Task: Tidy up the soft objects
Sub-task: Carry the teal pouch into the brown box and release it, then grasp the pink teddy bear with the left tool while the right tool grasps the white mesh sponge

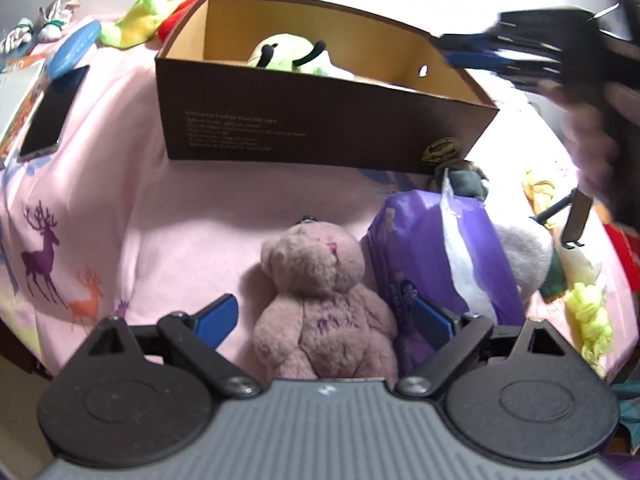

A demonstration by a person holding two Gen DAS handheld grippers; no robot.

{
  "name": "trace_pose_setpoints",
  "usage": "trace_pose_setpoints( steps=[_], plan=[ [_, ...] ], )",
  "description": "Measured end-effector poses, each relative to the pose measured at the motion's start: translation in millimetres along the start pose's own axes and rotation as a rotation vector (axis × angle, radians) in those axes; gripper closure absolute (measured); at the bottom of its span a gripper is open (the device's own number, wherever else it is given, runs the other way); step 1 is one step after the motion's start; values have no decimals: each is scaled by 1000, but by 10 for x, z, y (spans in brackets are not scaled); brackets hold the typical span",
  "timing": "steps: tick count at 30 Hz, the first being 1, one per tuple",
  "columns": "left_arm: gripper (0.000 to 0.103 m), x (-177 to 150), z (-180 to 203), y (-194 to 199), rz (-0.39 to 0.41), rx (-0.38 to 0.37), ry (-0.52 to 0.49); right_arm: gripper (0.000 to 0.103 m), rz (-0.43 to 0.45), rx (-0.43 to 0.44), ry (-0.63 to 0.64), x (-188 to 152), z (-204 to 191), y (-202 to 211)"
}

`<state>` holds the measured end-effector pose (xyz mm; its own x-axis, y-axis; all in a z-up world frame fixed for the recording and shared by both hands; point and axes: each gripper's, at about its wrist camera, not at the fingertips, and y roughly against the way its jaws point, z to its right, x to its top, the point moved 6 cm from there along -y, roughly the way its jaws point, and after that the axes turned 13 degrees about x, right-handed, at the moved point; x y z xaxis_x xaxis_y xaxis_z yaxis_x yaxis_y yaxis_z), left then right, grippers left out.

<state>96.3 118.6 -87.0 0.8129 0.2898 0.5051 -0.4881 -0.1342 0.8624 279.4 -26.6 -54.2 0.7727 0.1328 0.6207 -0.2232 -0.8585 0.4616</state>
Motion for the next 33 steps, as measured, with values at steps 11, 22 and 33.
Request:
trace_pose_setpoints(
  steps=[11,22,33],
  plan=[
    [11,148,164,68,-3,144,-18,98,54,-70,-48,-630,150,669],
    [11,110,286,83,-9,241,-19,95,63,-88,-98,-921,200,927],
    [11,8,179,-26,-43,328,-15,92,50,-100,-176,-1181,311,1049]
  ],
)
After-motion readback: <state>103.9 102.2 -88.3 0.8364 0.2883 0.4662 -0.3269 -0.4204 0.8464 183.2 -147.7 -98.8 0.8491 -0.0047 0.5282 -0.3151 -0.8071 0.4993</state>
